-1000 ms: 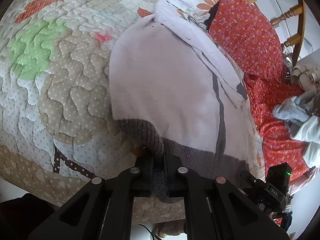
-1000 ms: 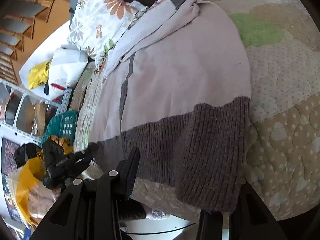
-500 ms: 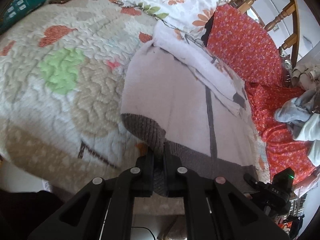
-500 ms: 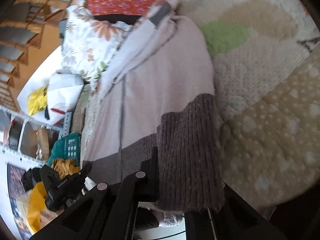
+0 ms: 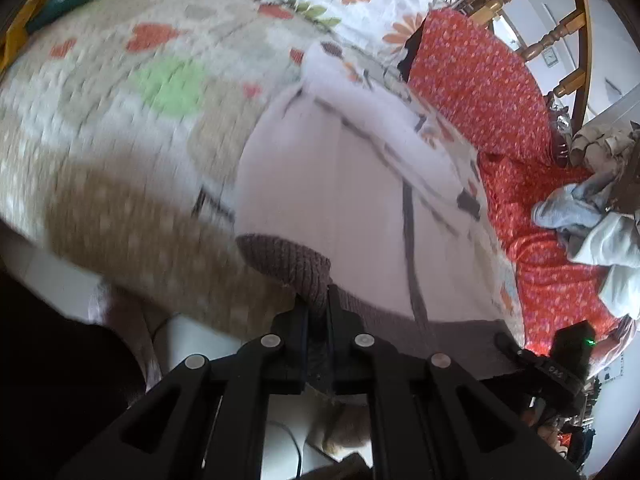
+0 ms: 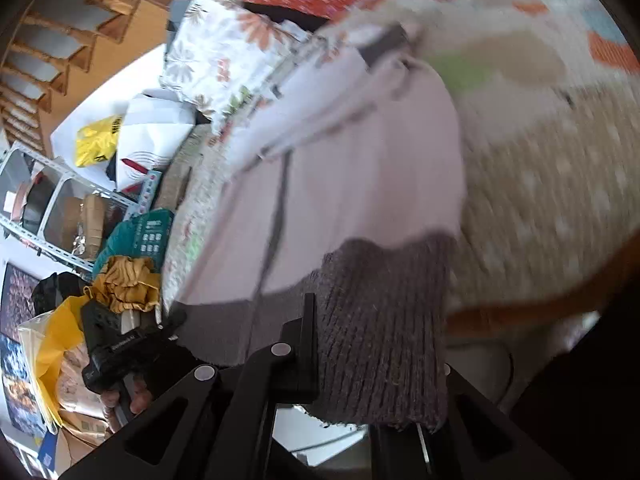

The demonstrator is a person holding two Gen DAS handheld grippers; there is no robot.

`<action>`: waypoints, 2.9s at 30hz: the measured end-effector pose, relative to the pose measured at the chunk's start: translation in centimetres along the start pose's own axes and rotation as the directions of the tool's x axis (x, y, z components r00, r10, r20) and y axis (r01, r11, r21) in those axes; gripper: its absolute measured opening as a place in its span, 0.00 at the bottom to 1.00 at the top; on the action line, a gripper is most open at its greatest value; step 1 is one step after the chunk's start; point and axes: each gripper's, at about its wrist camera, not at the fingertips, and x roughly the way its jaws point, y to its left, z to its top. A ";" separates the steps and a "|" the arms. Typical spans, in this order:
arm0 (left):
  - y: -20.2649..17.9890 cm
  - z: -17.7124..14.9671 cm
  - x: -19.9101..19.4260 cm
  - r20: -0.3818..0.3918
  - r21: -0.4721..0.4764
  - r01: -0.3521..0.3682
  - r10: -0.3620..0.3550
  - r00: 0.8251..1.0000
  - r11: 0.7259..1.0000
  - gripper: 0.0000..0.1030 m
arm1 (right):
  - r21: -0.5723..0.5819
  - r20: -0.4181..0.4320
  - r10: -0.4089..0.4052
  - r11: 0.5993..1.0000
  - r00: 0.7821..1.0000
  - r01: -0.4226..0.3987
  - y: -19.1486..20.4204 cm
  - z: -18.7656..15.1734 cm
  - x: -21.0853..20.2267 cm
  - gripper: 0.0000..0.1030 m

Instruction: Fold small clothes

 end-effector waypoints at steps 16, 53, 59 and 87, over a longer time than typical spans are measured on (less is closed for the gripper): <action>-6.9 23.0 10.9 0.106 0.046 -0.059 0.054 0.993 0.997 0.06 | -0.111 0.150 -0.090 0.988 0.985 0.107 4.9 21.2 7.2 0.04; -5.4 31.1 15.9 0.121 -0.052 -0.197 0.202 0.972 0.979 0.66 | 0.039 0.163 -0.129 0.992 0.978 0.124 -2.8 34.6 17.3 0.64; -2.8 26.9 8.7 0.158 -0.087 -0.288 0.299 0.941 0.954 0.80 | -0.261 -0.027 -0.120 0.959 0.992 0.109 6.5 29.8 25.3 0.36; 4.3 24.7 9.7 0.067 -0.083 -0.232 0.237 0.969 0.969 0.81 | -0.363 -0.043 -0.328 0.885 0.944 0.291 14.9 28.7 28.7 0.43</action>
